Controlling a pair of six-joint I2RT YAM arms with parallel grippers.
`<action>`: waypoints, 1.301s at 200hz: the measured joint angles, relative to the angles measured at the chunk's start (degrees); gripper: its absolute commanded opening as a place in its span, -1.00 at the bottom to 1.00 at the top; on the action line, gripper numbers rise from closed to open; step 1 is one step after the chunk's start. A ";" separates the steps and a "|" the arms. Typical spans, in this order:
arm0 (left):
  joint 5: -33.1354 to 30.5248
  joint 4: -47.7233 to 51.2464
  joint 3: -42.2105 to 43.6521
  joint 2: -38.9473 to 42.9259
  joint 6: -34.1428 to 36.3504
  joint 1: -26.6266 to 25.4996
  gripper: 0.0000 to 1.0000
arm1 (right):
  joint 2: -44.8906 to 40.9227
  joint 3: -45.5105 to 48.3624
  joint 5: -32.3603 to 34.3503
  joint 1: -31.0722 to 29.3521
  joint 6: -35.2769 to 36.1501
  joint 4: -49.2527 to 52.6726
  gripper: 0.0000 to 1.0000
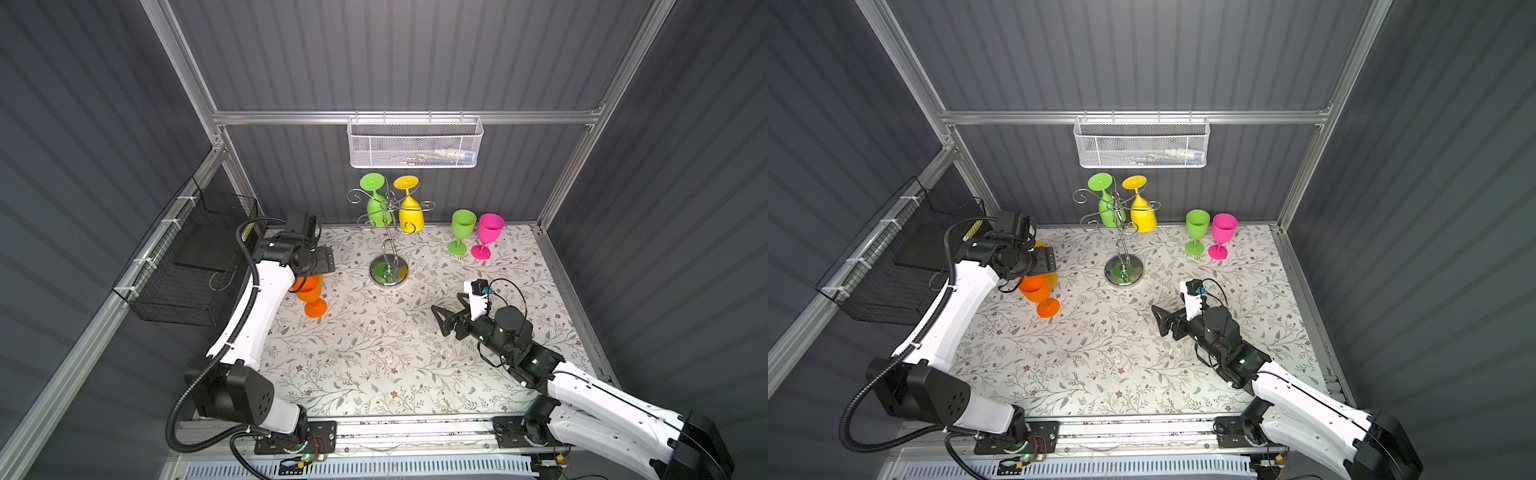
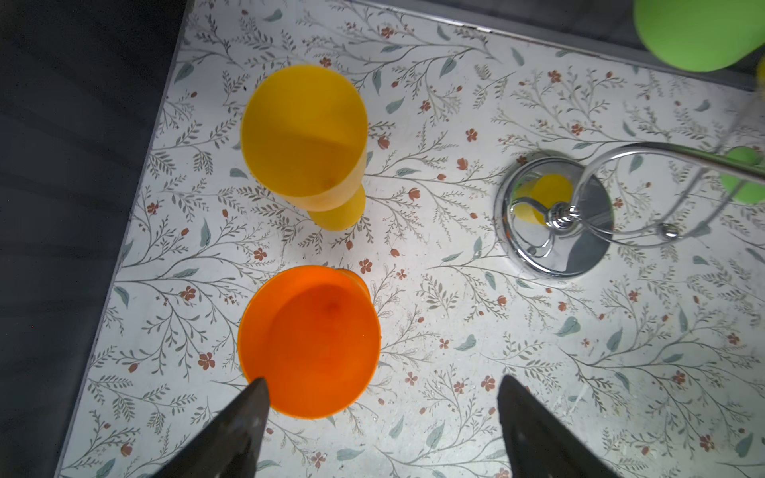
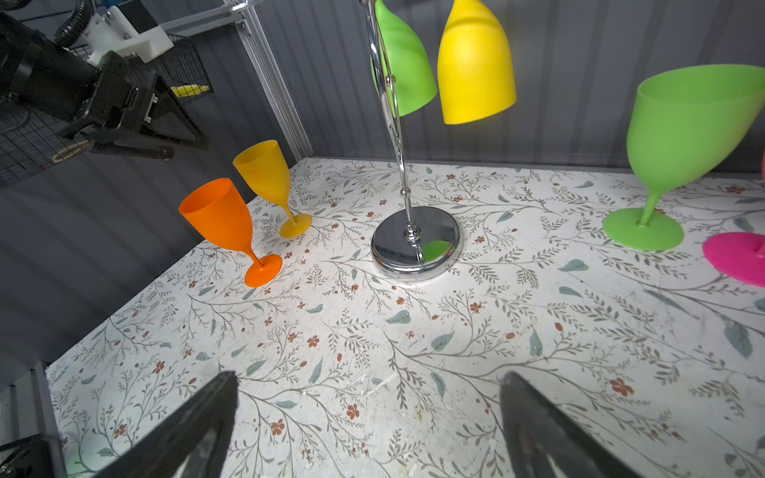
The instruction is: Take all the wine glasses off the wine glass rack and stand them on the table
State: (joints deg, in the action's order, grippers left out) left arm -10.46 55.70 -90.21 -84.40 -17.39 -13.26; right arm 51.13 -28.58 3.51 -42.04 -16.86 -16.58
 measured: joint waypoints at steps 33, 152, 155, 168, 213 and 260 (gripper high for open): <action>-1.20 0.00 -3.34 0.57 0.04 -5.29 0.78 | 3.63 -10.49 0.39 0.00 -2.29 5.46 0.95; 4.04 -0.92 -14.12 3.19 1.64 -12.59 0.79 | 22.23 -42.32 -3.26 9.99 -3.52 25.22 0.97; 4.13 -0.96 -14.60 2.97 1.77 -12.92 0.79 | 22.62 -42.75 -3.58 10.51 -3.61 25.64 0.97; 4.50 -1.11 -16.65 1.64 2.12 -14.29 0.79 | 23.87 -44.11 -4.61 12.17 -3.82 26.69 0.97; 3.93 -1.25 -22.99 -5.88 3.74 -17.22 0.79 | 24.79 -46.49 -7.65 14.93 -4.35 28.50 0.97; -0.48 1.01 -26.73 -13.68 6.08 -17.46 0.80 | 24.76 -46.77 -8.85 15.56 -4.37 28.55 0.97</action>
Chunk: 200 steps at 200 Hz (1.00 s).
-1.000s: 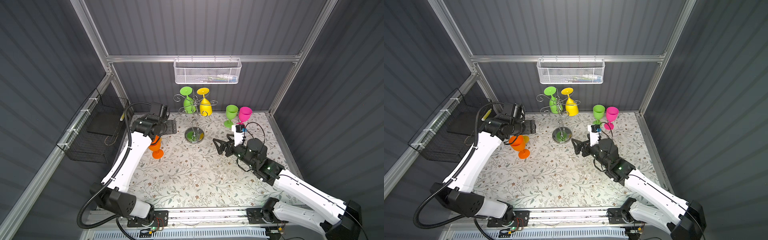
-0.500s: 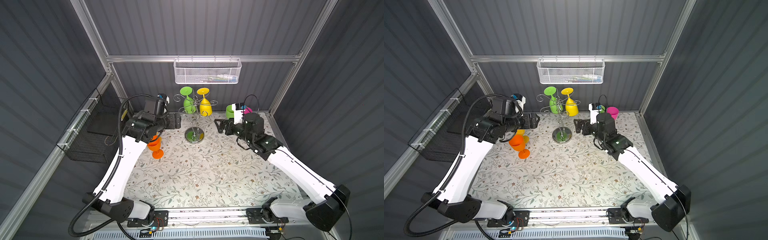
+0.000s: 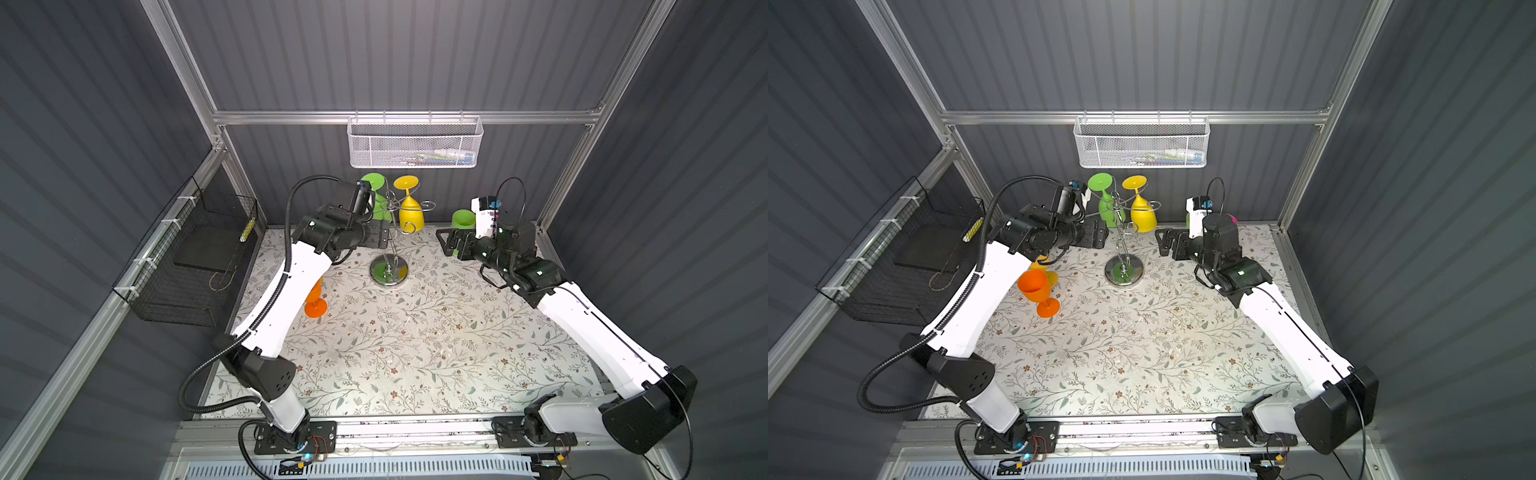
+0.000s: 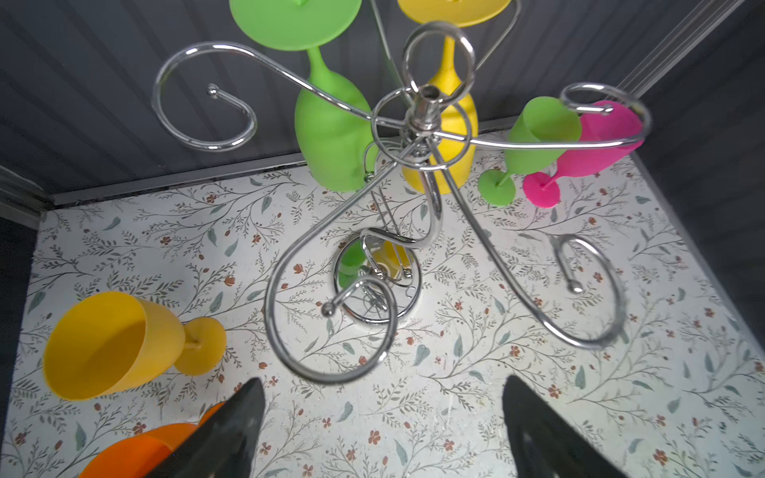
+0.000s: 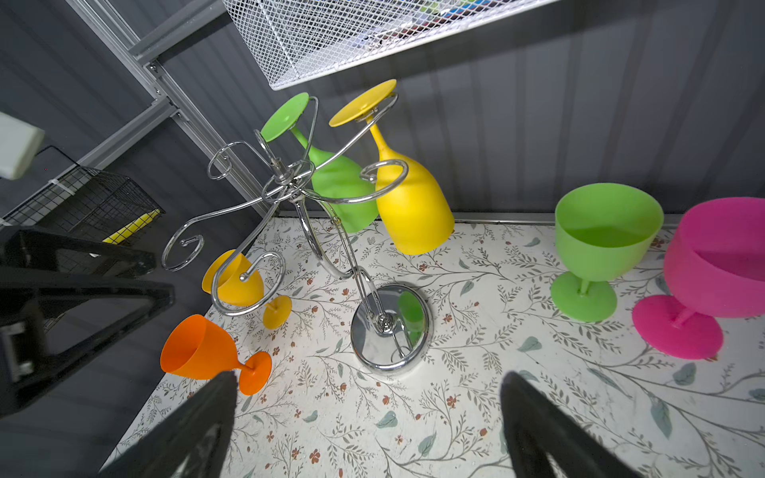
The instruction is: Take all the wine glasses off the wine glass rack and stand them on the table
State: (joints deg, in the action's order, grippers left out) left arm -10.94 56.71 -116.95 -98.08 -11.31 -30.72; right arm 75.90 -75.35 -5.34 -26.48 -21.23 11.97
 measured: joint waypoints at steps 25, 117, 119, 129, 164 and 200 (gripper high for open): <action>-3.56 2.32 -1.88 -2.34 1.31 0.00 0.80 | -0.15 0.00 -0.50 0.26 0.00 0.02 0.97; -6.43 4.57 -1.90 -3.89 2.19 9.31 0.80 | -1.62 0.09 -1.11 0.31 -0.20 0.02 0.97; -6.43 4.55 -1.90 -3.89 2.19 9.57 0.80 | -1.66 0.09 -1.11 0.31 -0.22 0.02 0.97; -6.40 4.39 -1.92 -3.89 2.19 10.88 0.80 | -1.77 0.13 -1.16 0.31 -0.24 0.00 0.97; -5.38 4.13 -2.86 -3.96 2.14 13.60 0.79 | -1.86 0.39 -1.36 0.31 -0.42 0.02 0.97; -2.54 3.61 -3.23 -3.30 1.88 13.90 0.79 | -1.86 0.39 -1.33 0.31 -0.42 0.02 0.98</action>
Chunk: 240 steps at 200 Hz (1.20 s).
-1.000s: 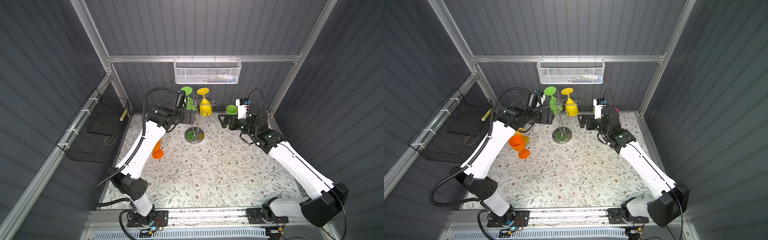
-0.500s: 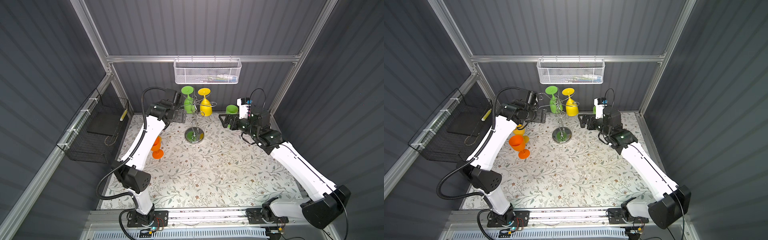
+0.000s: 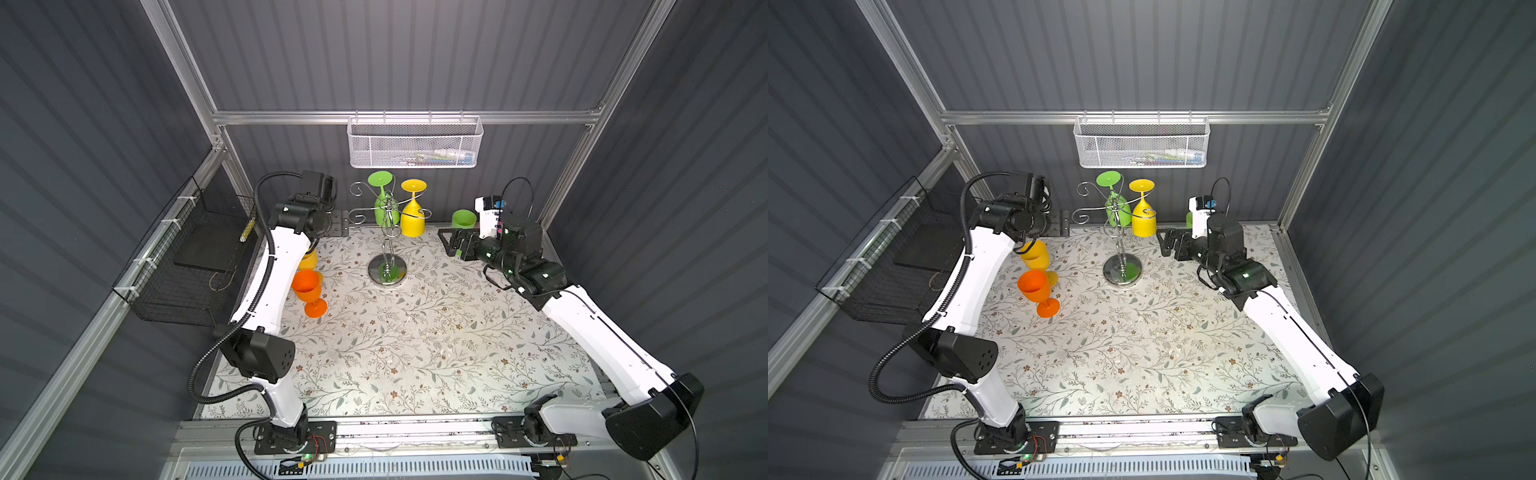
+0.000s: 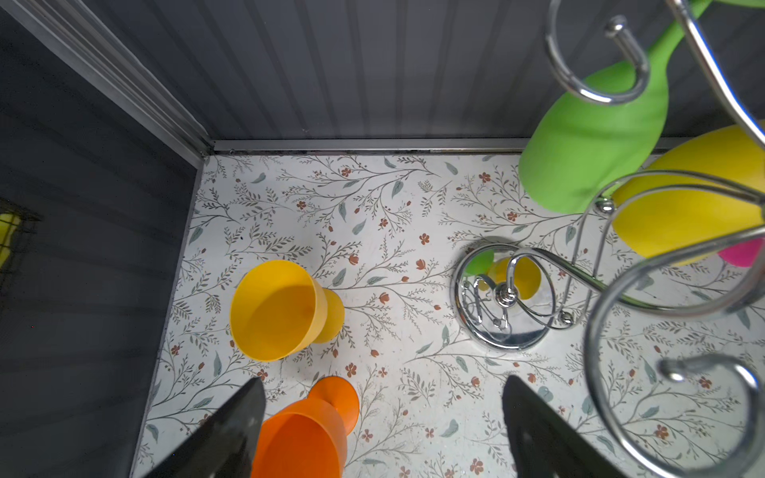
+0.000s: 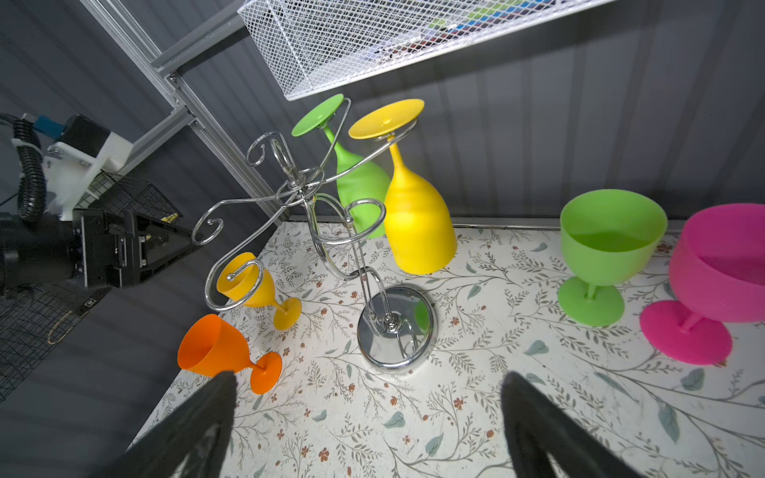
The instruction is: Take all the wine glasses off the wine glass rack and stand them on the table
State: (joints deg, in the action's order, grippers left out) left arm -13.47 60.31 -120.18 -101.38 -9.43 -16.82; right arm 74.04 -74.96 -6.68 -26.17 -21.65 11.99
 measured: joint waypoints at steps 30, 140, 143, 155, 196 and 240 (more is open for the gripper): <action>3.21 -0.31 3.39 4.11 -0.20 -0.02 0.78 | 0.00 0.00 -0.02 0.00 0.00 0.02 0.98; -6.36 2.73 -7.04 2.05 -0.66 -19.63 0.79 | 0.02 0.66 0.63 1.03 0.00 0.09 0.98; -6.91 2.84 -7.19 1.57 -0.81 -20.17 0.79 | 0.02 0.74 0.68 1.14 0.00 0.11 0.98; -8.50 3.13 -7.52 0.31 -1.18 -21.66 0.79 | -0.09 1.22 0.74 1.49 -0.02 0.13 0.98; -12.74 3.91 -10.88 -5.16 -2.27 -24.55 0.79 | -1.90 2.69 0.87 2.36 -0.22 0.37 0.98; -15.93 4.66 -16.50 -11.02 -2.84 -24.79 0.80 | -3.65 3.76 0.90 2.58 -0.24 0.37 0.98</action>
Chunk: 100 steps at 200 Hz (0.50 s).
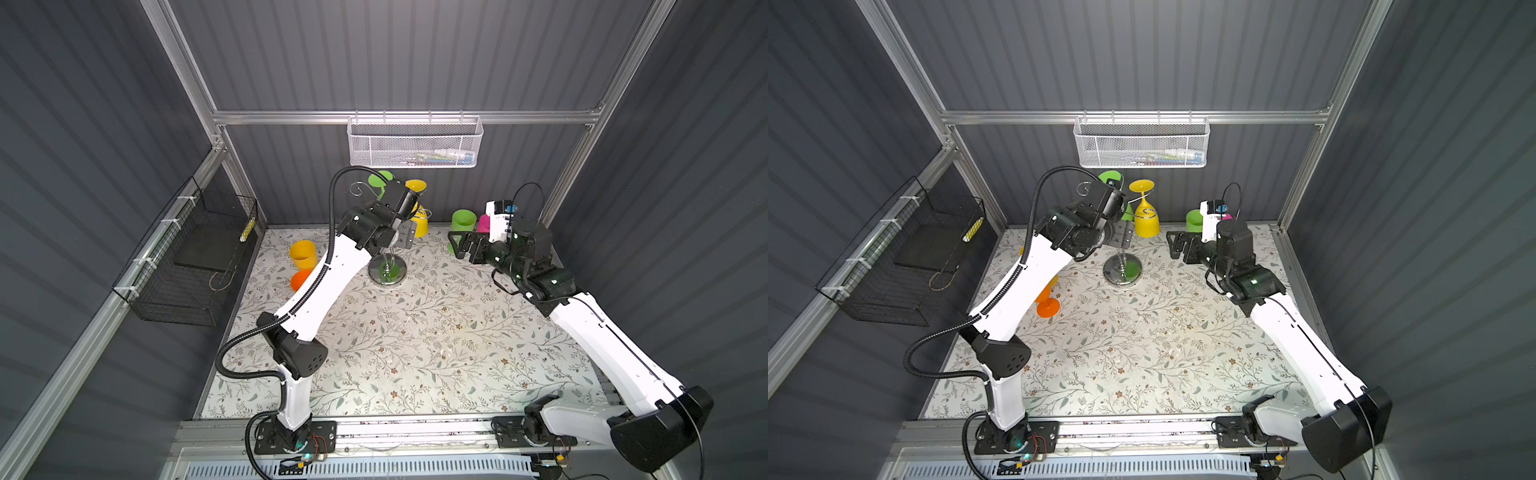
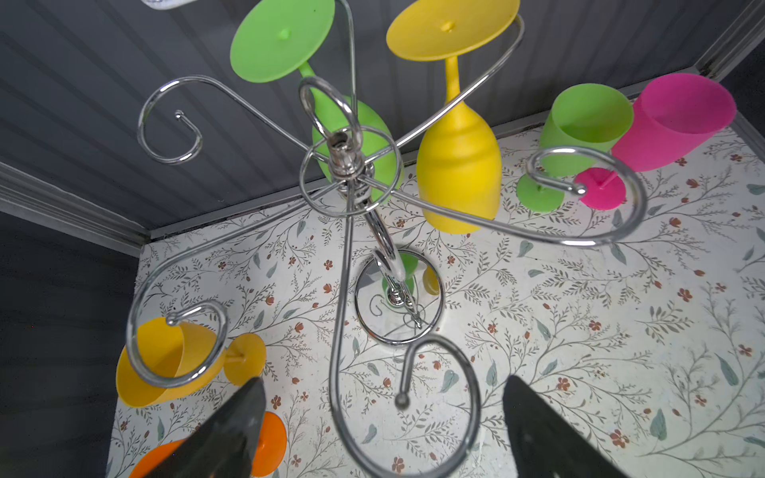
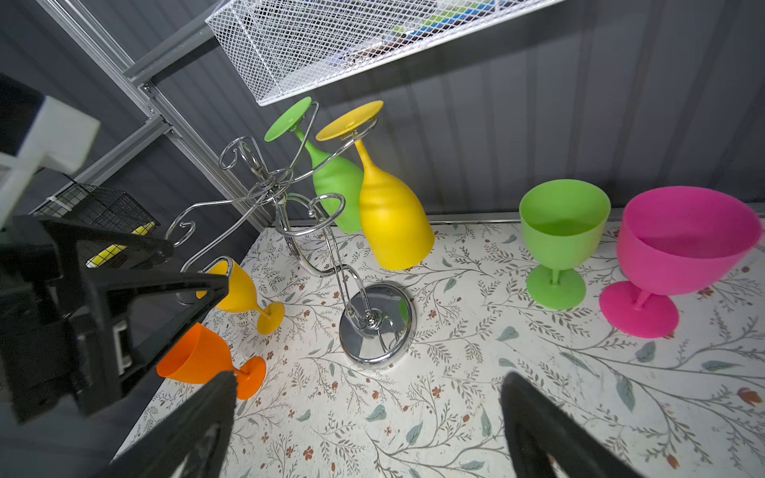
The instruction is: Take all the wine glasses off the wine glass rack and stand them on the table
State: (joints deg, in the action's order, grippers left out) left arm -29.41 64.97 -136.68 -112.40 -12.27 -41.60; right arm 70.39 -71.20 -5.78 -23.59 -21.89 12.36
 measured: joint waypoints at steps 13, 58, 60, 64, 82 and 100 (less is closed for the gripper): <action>-0.98 0.33 -1.16 -1.44 -0.02 0.00 0.81 | -0.26 0.31 -0.02 0.00 -0.02 0.04 0.98; -2.80 1.92 -2.36 -3.67 0.00 0.92 0.81 | -0.66 0.81 -0.02 0.31 -0.02 0.17 0.98; -2.80 1.99 -2.36 -3.67 0.00 0.96 0.81 | -0.68 0.83 -0.02 0.31 -0.02 0.17 0.98; -2.78 2.12 -2.36 -3.67 0.00 1.11 0.81 | -0.70 0.85 -0.02 0.31 0.00 0.17 0.98; -2.54 2.36 -2.36 -3.63 -0.02 2.12 0.81 | -1.07 1.18 -0.04 0.33 -0.02 0.17 0.98; -2.12 2.45 -2.23 -3.54 0.00 3.50 0.81 | -1.33 1.40 -0.04 0.33 -0.07 0.17 0.98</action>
State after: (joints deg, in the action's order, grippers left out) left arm -31.53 67.42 -138.91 -115.94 -12.27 -38.11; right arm 69.06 -69.80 -5.82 -23.27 -21.96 12.53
